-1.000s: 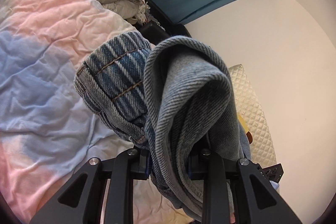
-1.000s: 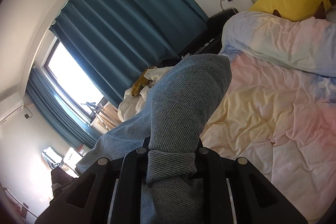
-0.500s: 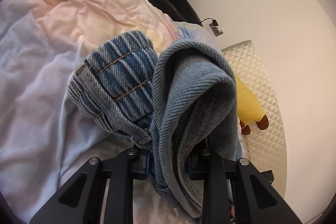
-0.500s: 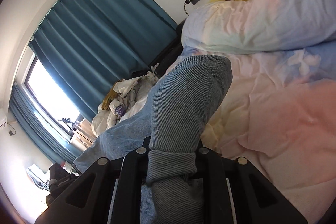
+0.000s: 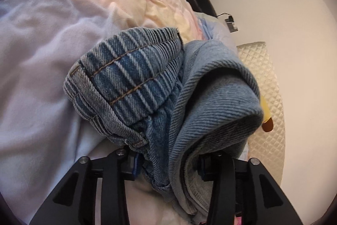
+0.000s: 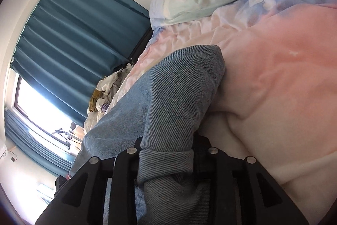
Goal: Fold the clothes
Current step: 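Lift the jeans bundle with both tools and carry it across the duvet, then lower the jeans bundle onto the duvet and open both tools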
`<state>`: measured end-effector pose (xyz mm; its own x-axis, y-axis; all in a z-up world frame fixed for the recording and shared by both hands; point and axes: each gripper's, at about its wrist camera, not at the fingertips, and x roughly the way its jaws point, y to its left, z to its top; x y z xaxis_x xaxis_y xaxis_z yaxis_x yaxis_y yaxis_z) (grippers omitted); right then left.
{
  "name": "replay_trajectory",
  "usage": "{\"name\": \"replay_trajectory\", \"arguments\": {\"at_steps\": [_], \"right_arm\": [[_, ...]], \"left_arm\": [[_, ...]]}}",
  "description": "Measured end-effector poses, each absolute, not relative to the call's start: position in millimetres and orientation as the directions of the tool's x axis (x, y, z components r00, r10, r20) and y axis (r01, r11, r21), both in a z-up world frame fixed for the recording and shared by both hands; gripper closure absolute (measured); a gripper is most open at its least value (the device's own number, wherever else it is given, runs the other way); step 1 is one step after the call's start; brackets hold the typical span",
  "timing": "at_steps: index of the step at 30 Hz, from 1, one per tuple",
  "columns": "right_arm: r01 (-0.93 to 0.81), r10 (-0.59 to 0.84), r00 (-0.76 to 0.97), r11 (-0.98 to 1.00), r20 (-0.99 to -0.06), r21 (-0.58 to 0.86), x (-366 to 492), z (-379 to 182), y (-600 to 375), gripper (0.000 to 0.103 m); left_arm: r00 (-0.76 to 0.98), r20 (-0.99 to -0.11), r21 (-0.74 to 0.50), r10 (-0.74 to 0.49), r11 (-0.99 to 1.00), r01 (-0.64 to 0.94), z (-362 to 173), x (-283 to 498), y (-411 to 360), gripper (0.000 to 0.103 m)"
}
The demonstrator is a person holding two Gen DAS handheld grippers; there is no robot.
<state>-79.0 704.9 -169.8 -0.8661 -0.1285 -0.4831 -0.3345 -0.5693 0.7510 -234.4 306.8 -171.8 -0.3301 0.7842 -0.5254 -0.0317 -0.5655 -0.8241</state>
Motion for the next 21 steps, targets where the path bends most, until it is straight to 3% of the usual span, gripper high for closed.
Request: {"name": "replay_trajectory", "arguments": {"at_steps": [3, 8, 21], "right_arm": [[-0.389, -0.104, -0.839, -0.571, -0.534, 0.723, -72.0, -162.0, 701.8, 0.050], [-0.458, 0.003, -0.807, -0.634, -0.590, 0.623, -48.8, -130.6, 687.2, 0.034], [-0.408, 0.057, -0.816, -0.761, -0.575, 0.505, 16.9, -30.1, 618.3, 0.033]], "left_arm": [[-0.321, -0.601, -0.764, 0.732, -0.644, -0.037, -165.1, -229.2, 301.1, 0.048], [-0.373, -0.663, -0.671, 0.649, -0.736, -0.087, -131.6, -204.6, 283.5, 0.046], [-0.521, -0.616, -0.536, 0.590, -0.800, -0.271, -11.0, -132.3, 233.5, 0.046]]}}
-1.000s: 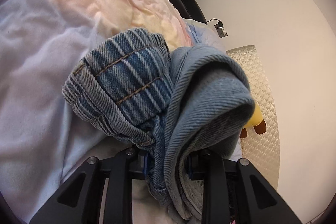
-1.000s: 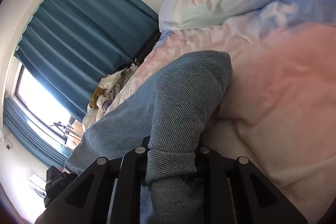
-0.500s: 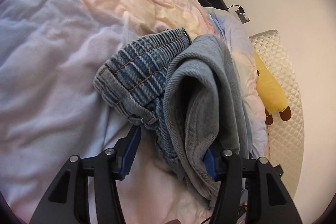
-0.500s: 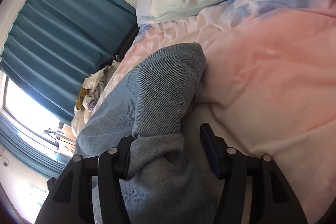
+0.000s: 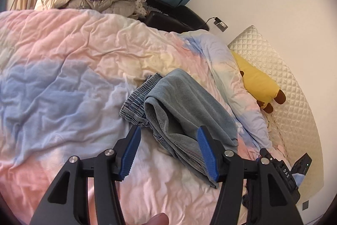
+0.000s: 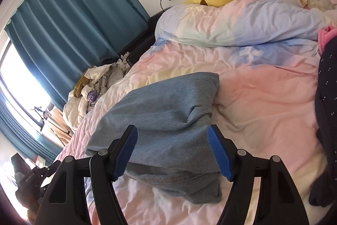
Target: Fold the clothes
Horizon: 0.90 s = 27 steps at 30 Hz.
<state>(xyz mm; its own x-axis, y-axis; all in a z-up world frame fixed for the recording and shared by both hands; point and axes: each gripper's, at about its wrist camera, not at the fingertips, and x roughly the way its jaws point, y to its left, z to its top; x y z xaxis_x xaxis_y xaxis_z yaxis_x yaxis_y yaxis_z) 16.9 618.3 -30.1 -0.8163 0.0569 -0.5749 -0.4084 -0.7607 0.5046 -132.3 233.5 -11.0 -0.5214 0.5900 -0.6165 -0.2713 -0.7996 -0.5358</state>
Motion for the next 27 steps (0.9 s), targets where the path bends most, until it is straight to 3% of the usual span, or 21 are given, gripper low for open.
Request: {"name": "replay_trajectory", "arguments": {"at_steps": [15, 27], "right_arm": [[-0.326, 0.114, -0.843, -0.886, -0.525, 0.330, 79.1, 79.6, 481.4, 0.031], [-0.279, 0.130, -0.861, -0.929, -0.492, 0.242, 133.5, 106.9, 392.5, 0.031]], "left_arm": [[-0.654, -0.536, -0.285, 0.534, -0.844, -0.455, 105.4, -26.4, 193.4, 0.046], [-0.735, -0.503, -0.107, 0.455, -0.877, -0.469, 126.5, 42.8, 146.4, 0.045]]}}
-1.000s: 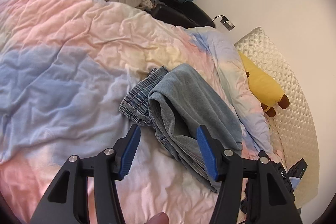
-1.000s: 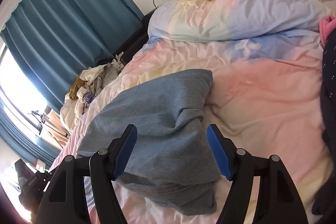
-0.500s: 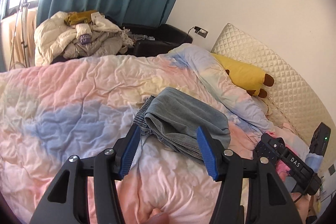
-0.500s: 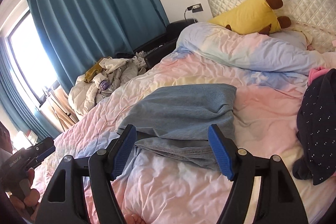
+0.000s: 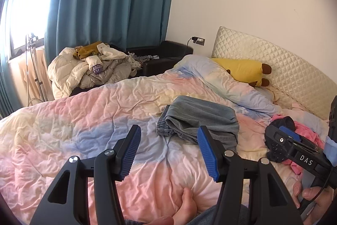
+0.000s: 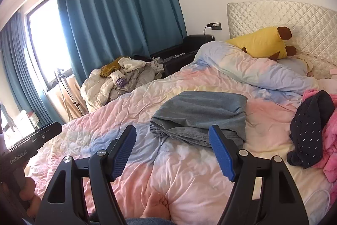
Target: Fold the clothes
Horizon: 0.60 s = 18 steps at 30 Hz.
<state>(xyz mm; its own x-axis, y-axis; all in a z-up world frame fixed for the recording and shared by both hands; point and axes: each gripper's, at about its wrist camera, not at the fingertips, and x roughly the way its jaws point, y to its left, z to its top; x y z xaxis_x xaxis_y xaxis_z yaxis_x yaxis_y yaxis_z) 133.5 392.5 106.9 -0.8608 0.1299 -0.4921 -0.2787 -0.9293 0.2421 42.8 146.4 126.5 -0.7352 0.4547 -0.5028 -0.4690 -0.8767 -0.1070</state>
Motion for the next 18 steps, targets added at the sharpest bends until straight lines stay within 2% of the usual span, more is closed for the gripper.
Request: {"name": "replay_trajectory", "arguments": {"at_steps": [6, 18], "right_arm": [[-0.270, 0.137, -0.850, -0.942, -0.509, 0.198, 145.2, 89.7, 359.7, 0.031], [-0.363, 0.254, -0.846, -0.919, -0.470, 0.156, 151.8, 67.6, 333.7, 0.030]], "left_arm": [[-0.758, -0.488, -0.057, 0.432, -0.882, -0.467, 114.4, 53.9, 123.9, 0.045], [-0.775, -0.488, -0.027, 0.401, -0.895, -0.446, 68.9, 50.9, 98.0, 0.046]]}}
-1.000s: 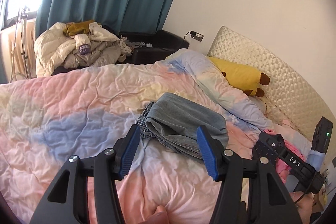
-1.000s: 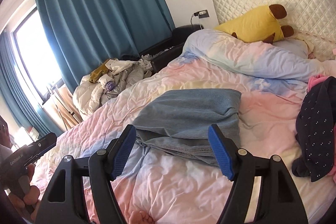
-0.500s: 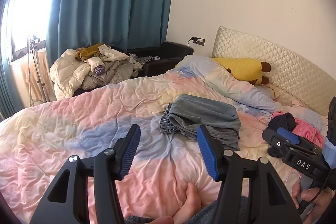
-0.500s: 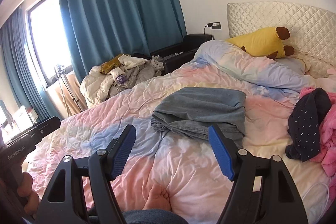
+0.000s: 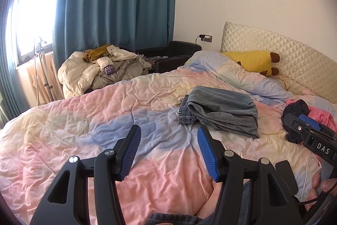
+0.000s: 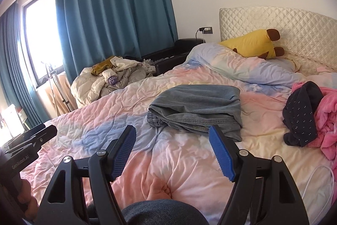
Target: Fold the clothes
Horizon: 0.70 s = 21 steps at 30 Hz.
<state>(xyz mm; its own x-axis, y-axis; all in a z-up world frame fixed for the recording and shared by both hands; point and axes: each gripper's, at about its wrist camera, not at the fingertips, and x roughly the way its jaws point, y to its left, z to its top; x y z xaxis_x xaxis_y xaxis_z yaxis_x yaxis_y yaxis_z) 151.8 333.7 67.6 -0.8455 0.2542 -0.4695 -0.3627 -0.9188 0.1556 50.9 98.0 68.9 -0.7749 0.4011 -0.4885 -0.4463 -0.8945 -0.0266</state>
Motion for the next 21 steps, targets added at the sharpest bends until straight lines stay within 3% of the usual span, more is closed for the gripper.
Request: {"name": "replay_trajectory", "arguments": {"at_steps": [21], "right_arm": [[-0.394, 0.308, -0.826, -0.915, -0.471, 0.092, 142.4, 46.3, 309.9, 0.030]], "left_arm": [[-0.753, -0.518, -0.063, 0.406, -0.896, -0.439, 44.9, 49.3, 83.2, 0.045]]}}
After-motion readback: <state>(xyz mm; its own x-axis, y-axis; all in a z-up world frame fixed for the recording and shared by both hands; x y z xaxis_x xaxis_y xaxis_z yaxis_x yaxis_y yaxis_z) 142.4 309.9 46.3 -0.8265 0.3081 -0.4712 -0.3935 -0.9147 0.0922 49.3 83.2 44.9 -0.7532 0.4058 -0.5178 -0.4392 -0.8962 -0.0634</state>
